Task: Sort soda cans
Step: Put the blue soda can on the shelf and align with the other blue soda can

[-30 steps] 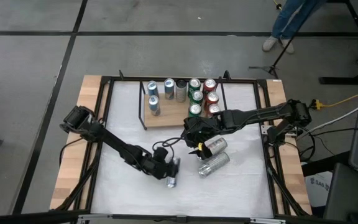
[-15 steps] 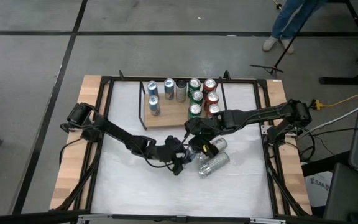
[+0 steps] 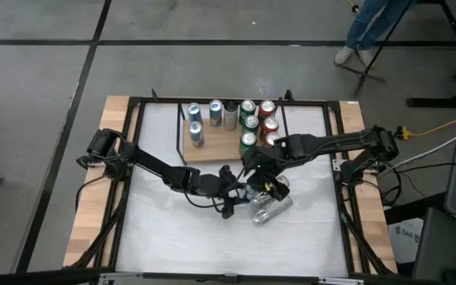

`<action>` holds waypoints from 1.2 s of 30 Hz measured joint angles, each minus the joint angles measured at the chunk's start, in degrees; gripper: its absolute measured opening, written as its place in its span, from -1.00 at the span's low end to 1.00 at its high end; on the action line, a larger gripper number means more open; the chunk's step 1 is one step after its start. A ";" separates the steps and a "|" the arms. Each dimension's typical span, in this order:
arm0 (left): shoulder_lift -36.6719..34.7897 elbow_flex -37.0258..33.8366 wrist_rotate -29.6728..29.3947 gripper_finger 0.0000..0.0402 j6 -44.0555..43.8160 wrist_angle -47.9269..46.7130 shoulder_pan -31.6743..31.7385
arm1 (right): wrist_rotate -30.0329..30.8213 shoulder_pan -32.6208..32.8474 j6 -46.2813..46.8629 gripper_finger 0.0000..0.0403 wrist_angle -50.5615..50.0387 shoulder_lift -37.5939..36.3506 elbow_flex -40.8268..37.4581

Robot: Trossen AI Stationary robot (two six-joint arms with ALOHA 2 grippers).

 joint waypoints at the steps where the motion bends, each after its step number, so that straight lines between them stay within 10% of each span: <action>1: 0.00 0.00 0.04 -0.03 1.14 1.55 0.10 | -0.40 0.01 0.01 0.94 -0.07 0.00 0.00; 36: -0.04 0.04 2.49 -0.03 4.24 7.62 0.22 | -4.33 0.07 2.23 0.94 0.37 0.04 -0.01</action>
